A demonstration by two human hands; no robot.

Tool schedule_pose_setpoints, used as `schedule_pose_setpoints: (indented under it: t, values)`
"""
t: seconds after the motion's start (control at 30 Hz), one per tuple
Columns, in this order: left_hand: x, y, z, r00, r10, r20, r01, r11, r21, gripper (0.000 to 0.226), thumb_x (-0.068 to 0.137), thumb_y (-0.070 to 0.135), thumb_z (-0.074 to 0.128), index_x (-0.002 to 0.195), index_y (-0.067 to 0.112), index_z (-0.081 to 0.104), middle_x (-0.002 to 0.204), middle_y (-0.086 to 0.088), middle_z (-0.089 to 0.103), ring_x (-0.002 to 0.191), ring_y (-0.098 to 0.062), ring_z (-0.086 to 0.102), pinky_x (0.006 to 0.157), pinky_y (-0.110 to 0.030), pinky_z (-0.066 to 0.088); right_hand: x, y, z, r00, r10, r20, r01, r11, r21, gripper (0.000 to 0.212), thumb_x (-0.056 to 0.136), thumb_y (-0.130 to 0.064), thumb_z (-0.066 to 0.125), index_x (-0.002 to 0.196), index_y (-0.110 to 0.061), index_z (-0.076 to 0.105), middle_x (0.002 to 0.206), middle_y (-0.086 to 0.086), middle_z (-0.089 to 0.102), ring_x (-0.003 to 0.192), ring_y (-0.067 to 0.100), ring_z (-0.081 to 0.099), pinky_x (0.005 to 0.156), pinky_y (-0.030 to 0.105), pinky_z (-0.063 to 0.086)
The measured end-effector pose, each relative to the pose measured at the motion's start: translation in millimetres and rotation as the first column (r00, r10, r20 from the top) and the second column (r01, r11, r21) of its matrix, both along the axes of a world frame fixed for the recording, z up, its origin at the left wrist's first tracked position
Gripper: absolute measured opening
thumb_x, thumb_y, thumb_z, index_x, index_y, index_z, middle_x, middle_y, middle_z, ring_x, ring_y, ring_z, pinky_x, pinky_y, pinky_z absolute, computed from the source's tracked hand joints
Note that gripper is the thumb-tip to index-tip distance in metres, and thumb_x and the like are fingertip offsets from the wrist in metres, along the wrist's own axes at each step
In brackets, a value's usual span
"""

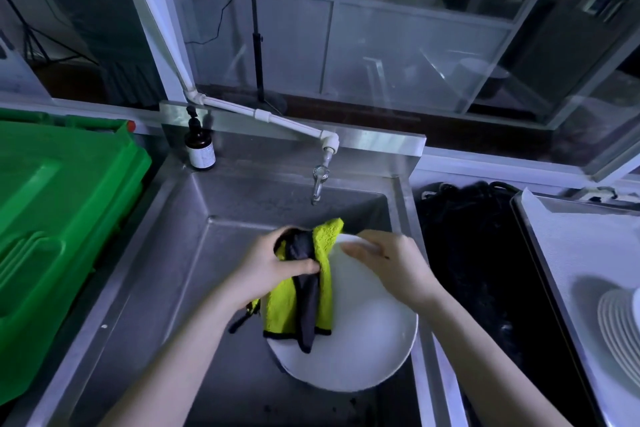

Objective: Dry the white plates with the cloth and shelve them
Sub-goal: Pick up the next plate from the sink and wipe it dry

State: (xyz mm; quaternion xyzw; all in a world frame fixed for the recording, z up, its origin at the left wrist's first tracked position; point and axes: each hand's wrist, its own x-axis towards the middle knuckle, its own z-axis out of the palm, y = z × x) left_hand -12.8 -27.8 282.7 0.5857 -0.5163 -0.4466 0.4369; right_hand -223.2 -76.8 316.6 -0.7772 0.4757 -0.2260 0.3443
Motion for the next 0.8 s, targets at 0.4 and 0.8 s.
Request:
schedule_pose_setpoints:
  t: [0.4, 0.8]
  values:
    - [-36, 11, -20, 0.586, 0.705, -0.4, -0.653, 0.703, 0.283, 0.019, 0.085, 0.021, 0.075, 0.098, 0.011, 0.067, 0.092, -0.004, 0.076, 0.092, -0.021, 0.071, 0.078, -0.045, 0.056, 12, 15, -39, 0.519, -0.749, 0.411, 0.546, 0.661, 0.514, 0.037, 0.092, -0.034, 0.064, 0.07, -0.007, 0.054, 0.063, -0.003, 0.051, 0.065, 0.015, 0.046, 0.06, 0.029, 0.037]
    - [6, -3, 14, 0.997, 0.079, 0.01, -0.077, 0.991, -0.106, 0.039, 0.067, 0.017, 0.088, 0.098, 0.028, 0.068, 0.095, 0.019, 0.074, 0.088, 0.004, 0.066, 0.079, -0.014, 0.046, 1, -17, 11, 0.998, 0.029, 0.06, -0.032, 0.998, 0.061, 0.048, 0.089, -0.042, 0.071, 0.059, -0.016, 0.043, 0.052, -0.011, 0.032, 0.052, 0.005, 0.029, 0.048, 0.022, 0.024]
